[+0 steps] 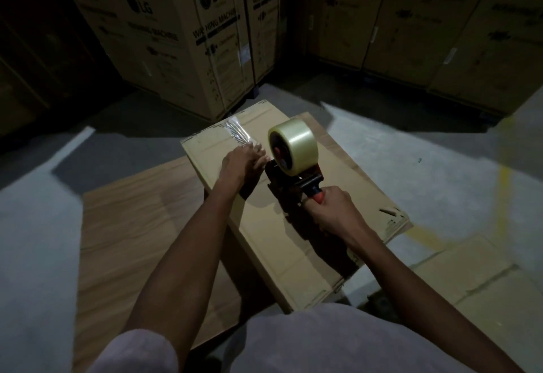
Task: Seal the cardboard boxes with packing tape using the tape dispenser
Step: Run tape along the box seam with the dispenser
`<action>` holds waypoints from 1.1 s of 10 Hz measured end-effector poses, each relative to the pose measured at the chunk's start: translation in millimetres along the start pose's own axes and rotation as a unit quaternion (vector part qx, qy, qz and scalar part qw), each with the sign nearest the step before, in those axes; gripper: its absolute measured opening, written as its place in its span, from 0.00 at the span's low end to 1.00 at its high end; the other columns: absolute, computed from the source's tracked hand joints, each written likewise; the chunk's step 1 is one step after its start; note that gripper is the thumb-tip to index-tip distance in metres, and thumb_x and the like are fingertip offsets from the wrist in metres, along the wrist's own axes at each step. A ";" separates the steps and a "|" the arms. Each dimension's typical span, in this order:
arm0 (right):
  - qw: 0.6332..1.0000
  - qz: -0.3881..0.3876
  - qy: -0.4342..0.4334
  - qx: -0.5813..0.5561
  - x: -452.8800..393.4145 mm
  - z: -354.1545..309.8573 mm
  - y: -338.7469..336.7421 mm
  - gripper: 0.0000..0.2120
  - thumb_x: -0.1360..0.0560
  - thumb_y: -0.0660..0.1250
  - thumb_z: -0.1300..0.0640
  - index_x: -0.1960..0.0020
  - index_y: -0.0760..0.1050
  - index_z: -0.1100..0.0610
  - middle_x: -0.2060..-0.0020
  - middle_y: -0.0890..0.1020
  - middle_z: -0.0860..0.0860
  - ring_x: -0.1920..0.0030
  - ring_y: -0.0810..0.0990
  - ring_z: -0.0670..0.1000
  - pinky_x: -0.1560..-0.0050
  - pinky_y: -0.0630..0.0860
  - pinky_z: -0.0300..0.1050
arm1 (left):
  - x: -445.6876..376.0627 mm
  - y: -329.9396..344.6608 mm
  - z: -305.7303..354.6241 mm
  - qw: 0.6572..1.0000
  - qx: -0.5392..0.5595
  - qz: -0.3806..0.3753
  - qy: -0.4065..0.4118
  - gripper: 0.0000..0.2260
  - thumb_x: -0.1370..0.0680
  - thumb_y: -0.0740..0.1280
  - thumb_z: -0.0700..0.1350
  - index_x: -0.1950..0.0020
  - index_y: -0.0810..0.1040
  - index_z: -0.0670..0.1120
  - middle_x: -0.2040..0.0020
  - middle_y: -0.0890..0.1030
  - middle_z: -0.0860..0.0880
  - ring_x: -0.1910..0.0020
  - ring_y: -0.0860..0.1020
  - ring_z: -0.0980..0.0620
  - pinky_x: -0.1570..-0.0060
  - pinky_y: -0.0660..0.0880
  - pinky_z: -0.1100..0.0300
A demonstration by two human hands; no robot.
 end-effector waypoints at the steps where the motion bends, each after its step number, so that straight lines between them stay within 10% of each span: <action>1: 1.000 -0.002 -0.005 0.010 0.7 -1.7 1.2 0.17 0.21 0.68 0.47 0.65 0.71 0.54 0.71 0.75 0.53 0.70 0.75 0.53 0.66 0.71 0.48 | -0.1 -6.1 -12.9 0.997 0.077 0.008 -0.025 0.15 0.17 0.64 0.46 0.32 0.80 0.45 0.31 0.78 0.45 0.29 0.72 0.43 0.27 0.65 0.44; 2: 1.000 0.003 -0.004 0.004 2.2 -5.2 -0.8 0.15 0.22 0.67 0.48 0.65 0.72 0.54 0.72 0.77 0.52 0.71 0.76 0.53 0.66 0.74 0.49 | -5.7 0.7 -11.4 0.995 0.101 -0.003 -0.014 0.15 0.17 0.65 0.45 0.32 0.80 0.42 0.31 0.79 0.44 0.29 0.73 0.46 0.29 0.66 0.57; 4: 0.999 0.019 0.022 0.018 21.2 14.7 -6.6 0.18 0.23 0.68 0.44 0.66 0.71 0.52 0.73 0.78 0.49 0.71 0.79 0.52 0.68 0.75 0.47 | -13.5 -14.2 2.1 0.995 -0.081 0.008 0.051 0.17 0.17 0.64 0.57 0.36 0.83 0.48 0.33 0.80 0.47 0.36 0.78 0.44 0.43 0.76 0.50; 9: 0.997 0.028 0.061 -0.032 30.4 18.6 -10.4 0.25 0.37 0.65 0.30 0.68 0.72 0.53 0.77 0.76 0.49 0.76 0.76 0.48 0.71 0.73 0.45 | -5.2 -4.8 15.4 0.990 -0.091 0.023 0.101 0.14 0.17 0.64 0.52 0.46 0.85 0.44 0.46 0.82 0.44 0.47 0.80 0.42 0.54 0.75 0.50; 11: 0.997 0.038 0.057 -0.046 21.1 21.4 -14.2 0.23 0.24 0.72 0.47 0.75 0.72 0.50 0.79 0.75 0.48 0.77 0.75 0.48 0.68 0.73 0.46 | -6.1 -13.3 19.1 0.999 0.022 0.043 0.020 0.15 0.18 0.66 0.56 0.47 0.85 0.46 0.46 0.85 0.46 0.45 0.81 0.45 0.51 0.74 0.54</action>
Point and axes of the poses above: each hand's wrist, its own x-axis away from the middle knuckle, its own y-axis out of the palm, z = x × y, the point moved 7 cm from there along -x, towards the middle knuckle
